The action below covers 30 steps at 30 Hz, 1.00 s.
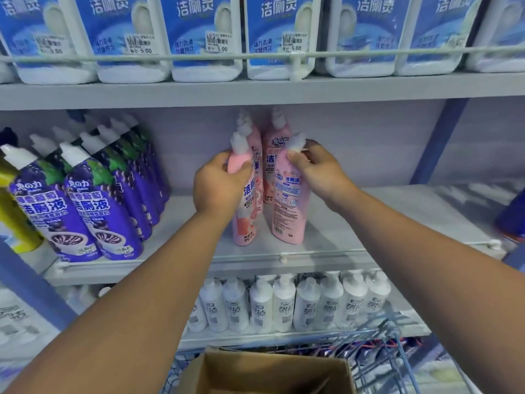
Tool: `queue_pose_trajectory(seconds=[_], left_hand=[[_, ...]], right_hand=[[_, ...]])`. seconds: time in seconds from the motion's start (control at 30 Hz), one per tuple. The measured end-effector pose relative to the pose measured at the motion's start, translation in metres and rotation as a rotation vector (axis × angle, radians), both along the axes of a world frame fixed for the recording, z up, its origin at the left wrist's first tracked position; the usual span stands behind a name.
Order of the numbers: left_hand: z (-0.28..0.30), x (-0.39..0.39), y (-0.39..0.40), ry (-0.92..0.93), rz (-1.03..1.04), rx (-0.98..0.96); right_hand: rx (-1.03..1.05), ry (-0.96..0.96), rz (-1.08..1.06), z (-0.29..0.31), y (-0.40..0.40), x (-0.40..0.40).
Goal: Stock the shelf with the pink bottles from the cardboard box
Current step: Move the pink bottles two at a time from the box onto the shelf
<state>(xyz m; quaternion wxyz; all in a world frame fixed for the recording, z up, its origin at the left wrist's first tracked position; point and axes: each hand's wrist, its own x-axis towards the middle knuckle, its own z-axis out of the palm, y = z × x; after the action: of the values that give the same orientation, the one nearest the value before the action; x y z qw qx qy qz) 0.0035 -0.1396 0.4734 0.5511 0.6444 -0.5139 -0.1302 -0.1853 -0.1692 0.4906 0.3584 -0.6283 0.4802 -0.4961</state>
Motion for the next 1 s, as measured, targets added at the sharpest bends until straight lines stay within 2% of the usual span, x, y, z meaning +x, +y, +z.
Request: queue_pose_trajectory(seconds=[0.1, 0.17, 0.3, 0.37, 0.53, 0.6, 0.67, 0.77, 0.87, 1.0], left_hand=[[-0.004, 0.006, -0.004, -0.024, -0.047, 0.007], [-0.011, 0.014, -0.006, -0.044, -0.072, 0.079], [-0.036, 0.023, 0.001, 0.12, -0.305, 0.289], [-0.046, 0.027, 0.005, 0.094, -0.389, 0.317], [-0.054, 0.029, 0.009, 0.006, -0.471, 0.242], [-0.058, 0.022, 0.009, 0.002, -0.445, 0.193], [-0.065, 0.016, 0.007, -0.021, -0.375, 0.156], [-0.071, 0.015, 0.002, 0.013, -0.344, 0.178], [-0.073, 0.018, 0.001, 0.08, -0.406, 0.222], [-0.071, 0.008, 0.001, 0.102, -0.423, 0.224]], right_hand=[[-0.017, 0.036, 0.07, -0.016, 0.006, -0.002], [0.036, 0.024, 0.121, -0.03, 0.007, -0.008], [0.183, 0.139, 0.177, -0.06, 0.011, -0.02], [0.181, 0.188, 0.177, -0.07, 0.013, -0.022], [0.042, 0.251, -0.077, -0.078, 0.021, -0.002], [-0.021, 0.262, -0.178, -0.085, 0.024, 0.01], [0.03, 0.255, -0.203, -0.087, 0.024, 0.015], [0.041, 0.271, -0.064, -0.087, 0.018, 0.009], [0.116, 0.161, 0.139, -0.088, 0.013, -0.003], [0.165, 0.083, 0.228, -0.093, 0.007, -0.007]])
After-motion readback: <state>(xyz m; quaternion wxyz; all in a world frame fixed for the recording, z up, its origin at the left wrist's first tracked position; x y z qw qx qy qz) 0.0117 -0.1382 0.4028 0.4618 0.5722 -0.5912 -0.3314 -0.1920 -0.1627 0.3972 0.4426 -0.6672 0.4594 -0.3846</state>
